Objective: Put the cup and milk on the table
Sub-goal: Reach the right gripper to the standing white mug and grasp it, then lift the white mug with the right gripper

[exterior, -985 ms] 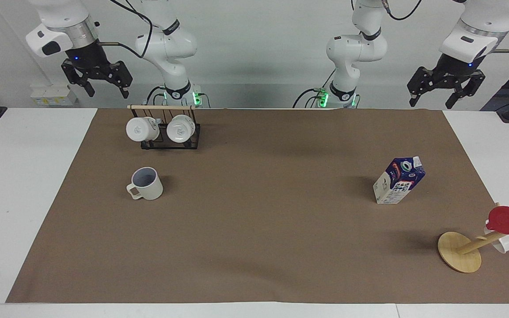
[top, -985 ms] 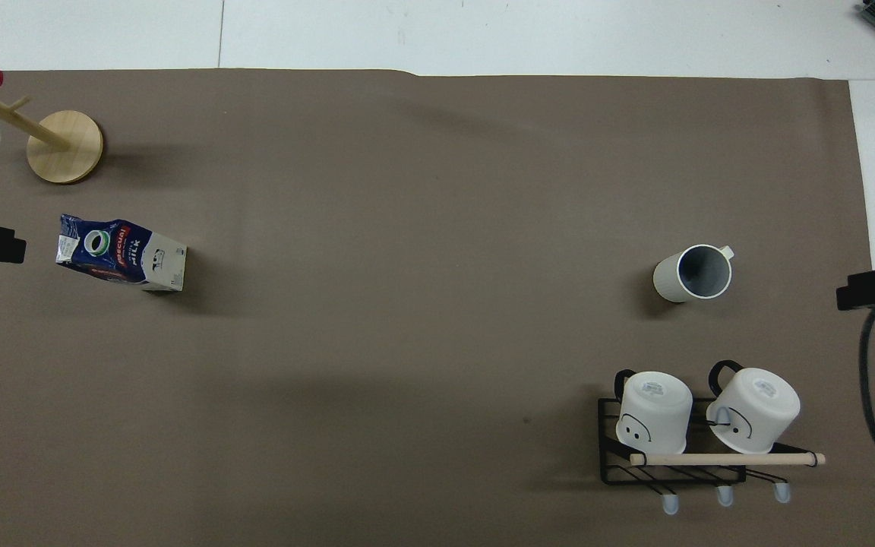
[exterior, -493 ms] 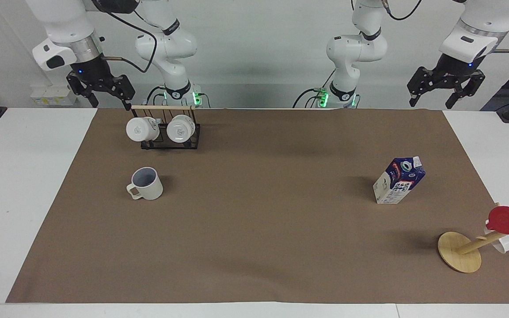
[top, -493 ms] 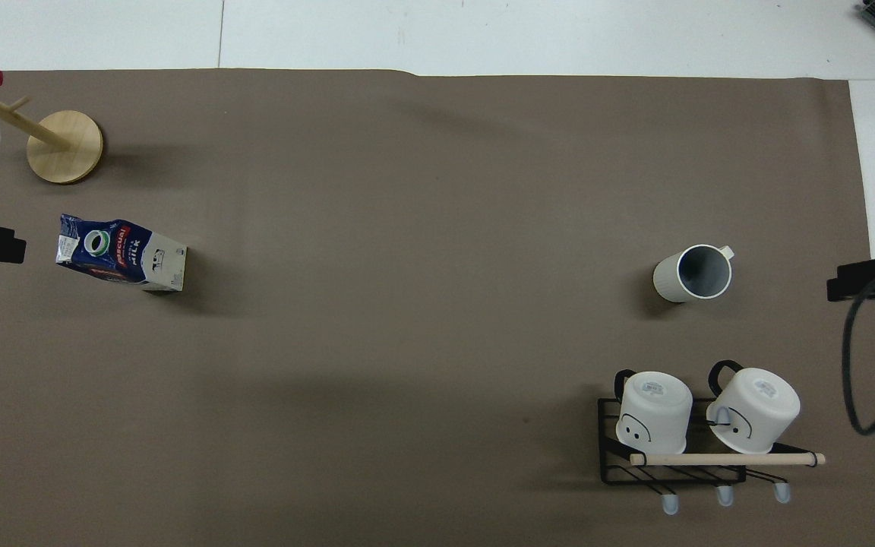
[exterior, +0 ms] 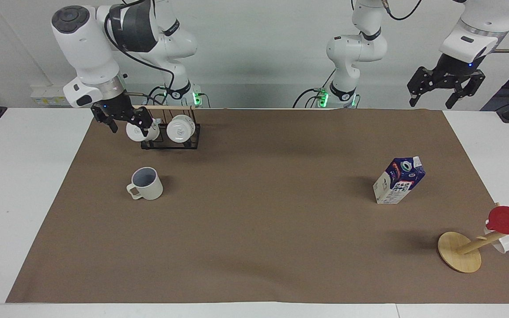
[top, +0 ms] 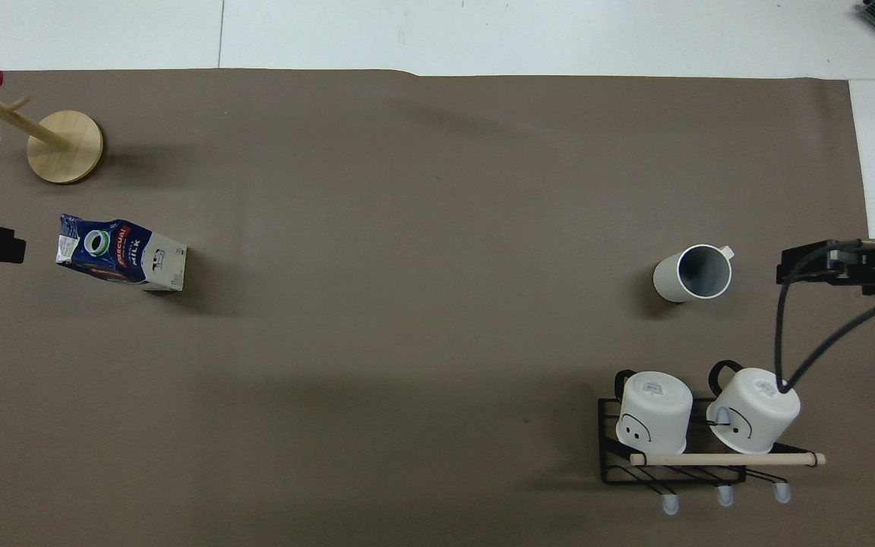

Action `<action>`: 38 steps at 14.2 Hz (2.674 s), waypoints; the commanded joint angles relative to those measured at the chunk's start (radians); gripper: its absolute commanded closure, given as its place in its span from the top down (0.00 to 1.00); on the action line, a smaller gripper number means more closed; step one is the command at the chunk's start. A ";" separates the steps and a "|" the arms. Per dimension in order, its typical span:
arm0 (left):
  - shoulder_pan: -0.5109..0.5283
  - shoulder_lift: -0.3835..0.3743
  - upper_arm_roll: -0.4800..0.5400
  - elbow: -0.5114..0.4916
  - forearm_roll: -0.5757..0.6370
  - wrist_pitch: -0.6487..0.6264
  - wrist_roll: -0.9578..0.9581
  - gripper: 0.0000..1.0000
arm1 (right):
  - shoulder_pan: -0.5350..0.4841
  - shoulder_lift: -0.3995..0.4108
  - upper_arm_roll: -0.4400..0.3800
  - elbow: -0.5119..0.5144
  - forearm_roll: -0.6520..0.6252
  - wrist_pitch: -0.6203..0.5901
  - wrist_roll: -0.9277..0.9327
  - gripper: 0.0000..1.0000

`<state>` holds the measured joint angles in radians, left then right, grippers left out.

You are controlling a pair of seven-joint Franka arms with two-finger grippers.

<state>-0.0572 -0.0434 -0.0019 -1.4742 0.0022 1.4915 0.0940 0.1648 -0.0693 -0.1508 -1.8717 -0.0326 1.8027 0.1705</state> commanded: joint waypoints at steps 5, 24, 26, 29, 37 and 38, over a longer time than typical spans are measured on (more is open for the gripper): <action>0.000 -0.032 -0.001 -0.037 0.005 0.003 0.007 1.00 | -0.002 0.077 0.005 -0.171 -0.004 0.274 0.040 1.00; 0.000 -0.032 -0.001 -0.037 0.005 0.003 0.007 1.00 | 0.028 0.232 0.005 -0.241 -0.001 0.474 0.055 1.00; 0.000 -0.032 -0.001 -0.037 0.005 0.003 0.007 1.00 | 0.028 0.235 0.005 -0.241 0.000 0.475 0.055 1.00; 0.000 -0.032 -0.001 -0.038 0.005 0.003 0.007 1.00 | 0.022 0.235 0.005 -0.241 0.000 0.475 0.057 0.70; 0.000 -0.035 -0.001 -0.038 0.005 0.003 0.007 1.00 | 0.019 0.243 0.005 -0.228 0.042 0.466 0.064 0.00; 0.000 -0.035 -0.001 -0.038 0.005 0.003 0.007 1.00 | 0.018 0.243 0.005 -0.224 0.045 0.463 0.066 0.00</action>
<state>-0.0572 -0.0455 -0.0020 -1.4742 0.0022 1.4915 0.0940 0.1986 0.1708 -0.1536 -2.1018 -0.0125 2.2583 0.2312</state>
